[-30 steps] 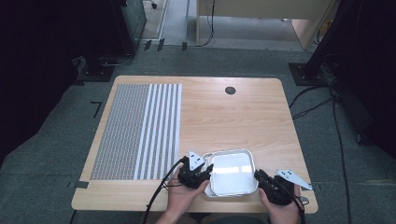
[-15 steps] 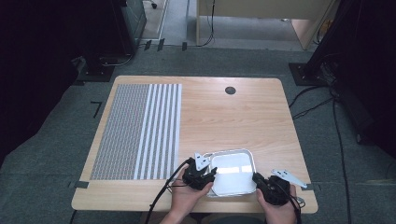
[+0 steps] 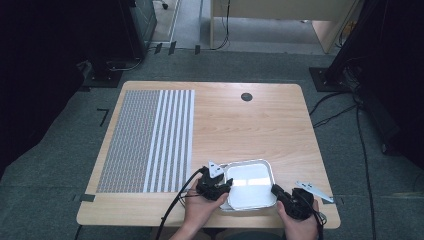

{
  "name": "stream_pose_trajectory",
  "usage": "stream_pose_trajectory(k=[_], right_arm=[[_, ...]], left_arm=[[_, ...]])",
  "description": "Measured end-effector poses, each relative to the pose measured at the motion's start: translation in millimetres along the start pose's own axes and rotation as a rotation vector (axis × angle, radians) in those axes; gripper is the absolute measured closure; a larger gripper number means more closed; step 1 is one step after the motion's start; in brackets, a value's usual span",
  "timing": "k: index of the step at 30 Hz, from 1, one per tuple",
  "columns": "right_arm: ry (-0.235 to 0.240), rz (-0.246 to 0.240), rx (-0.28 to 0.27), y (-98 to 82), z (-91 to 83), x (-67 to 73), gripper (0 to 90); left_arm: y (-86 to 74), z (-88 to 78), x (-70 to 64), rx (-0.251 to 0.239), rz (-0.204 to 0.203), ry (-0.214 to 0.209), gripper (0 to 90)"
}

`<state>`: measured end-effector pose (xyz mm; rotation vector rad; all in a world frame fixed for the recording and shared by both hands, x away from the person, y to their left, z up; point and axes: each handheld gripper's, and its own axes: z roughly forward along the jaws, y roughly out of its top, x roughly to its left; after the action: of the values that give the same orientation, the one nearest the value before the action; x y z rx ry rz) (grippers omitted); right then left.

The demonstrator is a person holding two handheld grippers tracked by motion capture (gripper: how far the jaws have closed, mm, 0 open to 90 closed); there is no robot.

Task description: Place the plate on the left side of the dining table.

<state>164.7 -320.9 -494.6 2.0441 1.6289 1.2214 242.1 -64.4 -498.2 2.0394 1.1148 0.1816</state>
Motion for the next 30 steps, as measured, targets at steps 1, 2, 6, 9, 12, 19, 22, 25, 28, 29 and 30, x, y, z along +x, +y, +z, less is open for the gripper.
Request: stream_pose_trajectory(k=[1,2,6,9,12,19,22,25,28,29,30], right_arm=[[0.003,0.007,0.002,0.2,0.2,-0.5,88.1],[0.006,0.013,0.002,0.3,0.5,-1.3,88.2],[-0.001,0.009,0.004,-0.8,1.9,-1.4,88.9],[-0.011,0.005,0.006,-1.0,3.4,-2.1,89.3],[-0.002,0.019,0.011,-0.7,4.3,-4.4,89.4],[-0.026,-0.004,-0.013,-1.0,0.9,0.8,89.7],[-0.035,-0.003,-0.026,0.0,-2.1,2.2,89.8],[-0.045,-0.025,-0.041,1.7,-6.0,7.8,89.8],[-0.049,-0.044,-0.051,3.0,-6.7,12.0,89.8],[-0.047,-0.045,-0.054,3.9,-6.7,13.6,89.8],[-0.048,-0.043,-0.055,4.9,-6.6,15.2,89.8]], left_arm=[[1.2,-0.1,0.5,0.000,-0.011,-0.006,62.6],[2.6,0.0,0.9,0.001,-0.019,-0.010,63.1],[6.4,1.1,2.8,0.002,-0.045,-0.021,63.9],[7.2,1.1,3.5,-0.013,-0.063,-0.025,66.6],[9.3,1.1,3.7,-0.016,-0.056,-0.022,68.3],[13.0,2.7,2.7,-0.015,-0.057,-0.011,70.6],[16.5,0.0,-0.5,-0.022,-0.051,-0.006,72.4],[21.0,-3.6,-2.9,-0.024,-0.031,0.014,73.2],[25.6,-7.1,-1.4,-0.024,-0.019,0.030,73.8],[27.1,-8.2,-0.8,-0.026,-0.015,0.034,73.8],[28.4,-8.6,-0.6,-0.028,-0.012,0.042,73.8]])
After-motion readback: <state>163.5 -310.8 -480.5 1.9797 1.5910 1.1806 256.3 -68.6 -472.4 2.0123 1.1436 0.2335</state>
